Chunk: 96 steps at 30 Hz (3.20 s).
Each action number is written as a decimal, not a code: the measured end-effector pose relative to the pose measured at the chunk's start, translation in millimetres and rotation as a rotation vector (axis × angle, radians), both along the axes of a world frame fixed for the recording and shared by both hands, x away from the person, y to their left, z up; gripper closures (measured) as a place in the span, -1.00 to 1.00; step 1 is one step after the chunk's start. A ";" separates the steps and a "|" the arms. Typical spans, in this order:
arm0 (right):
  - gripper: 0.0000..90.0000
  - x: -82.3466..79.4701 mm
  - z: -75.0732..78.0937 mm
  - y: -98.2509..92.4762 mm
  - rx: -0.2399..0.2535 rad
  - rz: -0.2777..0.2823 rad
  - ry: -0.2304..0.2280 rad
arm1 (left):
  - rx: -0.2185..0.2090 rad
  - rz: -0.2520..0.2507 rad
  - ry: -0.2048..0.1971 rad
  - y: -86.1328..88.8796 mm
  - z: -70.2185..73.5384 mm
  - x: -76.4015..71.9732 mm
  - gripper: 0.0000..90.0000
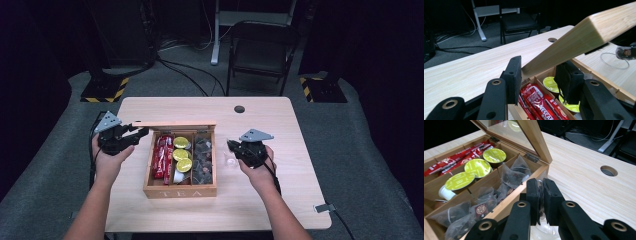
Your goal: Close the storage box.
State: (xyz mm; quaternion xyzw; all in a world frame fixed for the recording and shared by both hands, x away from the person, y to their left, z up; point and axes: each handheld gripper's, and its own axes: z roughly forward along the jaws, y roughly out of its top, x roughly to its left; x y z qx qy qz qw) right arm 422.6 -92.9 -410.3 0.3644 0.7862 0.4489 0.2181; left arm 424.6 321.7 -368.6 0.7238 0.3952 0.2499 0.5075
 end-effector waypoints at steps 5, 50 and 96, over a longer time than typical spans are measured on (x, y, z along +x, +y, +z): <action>0.85 4.9 -3.4 0.8 -0.018 -0.004 0.009 | 0.000 -0.001 0.001 0.0 0.0 -0.1 0.26; 0.41 10.9 -19.7 1.7 -0.029 -0.054 0.032 | 0.008 0.001 0.002 -0.2 -0.6 -0.4 0.26; 0.29 -8.6 52.8 50.9 0.014 0.070 -0.173 | 0.029 0.000 0.016 -2.2 -6.9 -14.3 0.24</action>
